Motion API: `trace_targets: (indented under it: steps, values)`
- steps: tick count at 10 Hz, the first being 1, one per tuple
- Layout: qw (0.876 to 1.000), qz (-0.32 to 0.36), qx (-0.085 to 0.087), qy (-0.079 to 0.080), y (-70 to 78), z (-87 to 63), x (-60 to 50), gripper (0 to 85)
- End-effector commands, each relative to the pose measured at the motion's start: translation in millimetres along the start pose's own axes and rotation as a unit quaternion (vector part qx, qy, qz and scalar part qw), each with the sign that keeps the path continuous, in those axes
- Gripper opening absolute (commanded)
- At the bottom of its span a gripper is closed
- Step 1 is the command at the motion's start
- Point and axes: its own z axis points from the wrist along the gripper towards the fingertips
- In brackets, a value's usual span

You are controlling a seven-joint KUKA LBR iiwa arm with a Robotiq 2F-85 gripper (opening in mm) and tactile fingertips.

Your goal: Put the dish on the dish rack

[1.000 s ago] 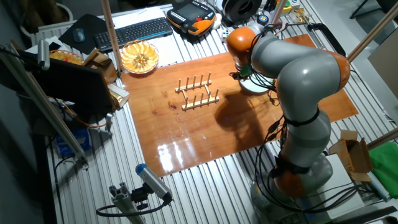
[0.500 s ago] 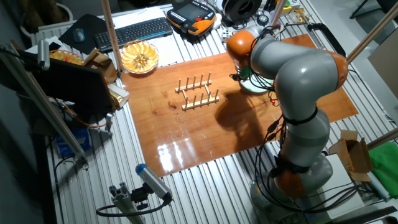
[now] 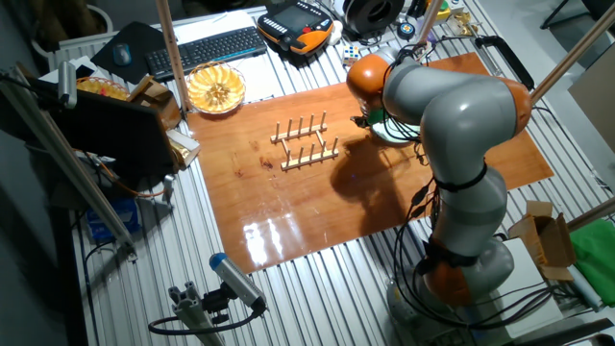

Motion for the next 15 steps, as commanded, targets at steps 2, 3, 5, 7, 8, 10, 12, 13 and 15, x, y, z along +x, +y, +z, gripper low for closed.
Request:
trace_targets:
  steps: [2, 3, 5, 7, 8, 10, 12, 13, 15]
  values:
    - [1.000, 0.003, 0.002, 0.001, 2.0, 8.7, -1.7, 48.7]
    - [1.000, 0.005, 0.004, -0.001, 2.5, 13.4, -1.9, 48.0]
    - [1.000, 0.006, 0.002, -0.001, 3.4, 20.8, -2.5, 47.7]
    - [1.000, 0.006, 0.005, 0.001, 5.1, 27.1, -3.8, 48.0]
    - [1.000, 0.008, 0.005, 0.004, 6.3, 31.7, -4.6, 47.7]
    - [1.000, 0.011, 0.003, 0.008, 7.7, 38.1, -5.5, 47.3]
    - [1.000, 0.013, 0.002, 0.011, 6.8, 41.1, -5.0, 45.7]
    - [1.000, 0.012, 0.004, 0.011, 6.1, 42.7, -4.8, 45.3]
    - [1.000, 0.013, 0.006, 0.012, 5.5, 45.7, -4.5, 44.7]
